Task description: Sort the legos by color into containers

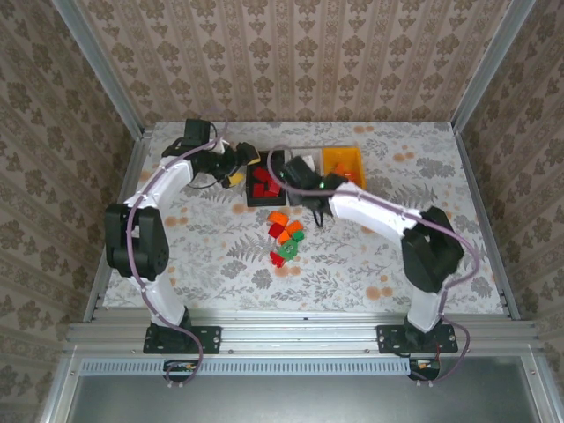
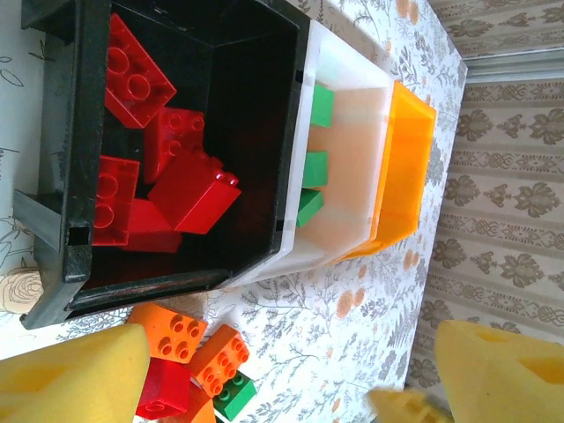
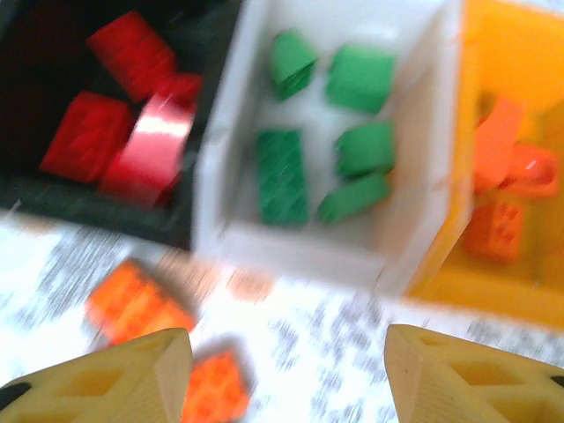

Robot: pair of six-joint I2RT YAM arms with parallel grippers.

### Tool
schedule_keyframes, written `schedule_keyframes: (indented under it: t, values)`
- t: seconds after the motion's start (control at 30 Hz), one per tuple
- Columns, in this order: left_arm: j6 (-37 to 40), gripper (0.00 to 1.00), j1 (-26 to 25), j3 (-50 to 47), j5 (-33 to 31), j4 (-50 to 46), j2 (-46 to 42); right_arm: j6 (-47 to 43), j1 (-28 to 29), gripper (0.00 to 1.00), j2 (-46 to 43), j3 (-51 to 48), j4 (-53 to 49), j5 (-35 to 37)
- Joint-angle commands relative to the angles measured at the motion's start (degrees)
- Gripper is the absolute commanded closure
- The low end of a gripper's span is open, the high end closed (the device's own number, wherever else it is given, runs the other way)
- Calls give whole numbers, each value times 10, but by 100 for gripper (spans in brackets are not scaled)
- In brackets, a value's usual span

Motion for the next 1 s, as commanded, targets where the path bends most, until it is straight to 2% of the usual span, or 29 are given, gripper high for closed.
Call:
schedule_keyframes:
  t: [0.0, 0.13, 0.27, 0.4, 0.5, 0.7, 0.97]
  values:
    - [16, 14, -3, 10, -2, -10, 3, 24, 23, 33, 9, -46, -1, -48]
    - [19, 14, -7, 10, -4, -10, 2, 61, 54, 30, 33, -45, -18, -58]
    - [22, 14, -12, 12, -7, -15, 2, 132, 54, 26, 52, -39, -33, -61]
    - [23, 14, -13, 13, -8, -15, 3, 185, 55, 21, 57, -55, 6, -74]
    - [23, 14, -14, 13, -7, -15, 2, 193, 57, 18, 80, -39, -1, -58]
    - [25, 14, -15, 14, -6, -18, 1, 188, 56, 19, 103, -25, -12, -36]
    - [25, 14, -15, 14, -8, -18, 3, 171, 45, 24, 53, -92, -26, -28]
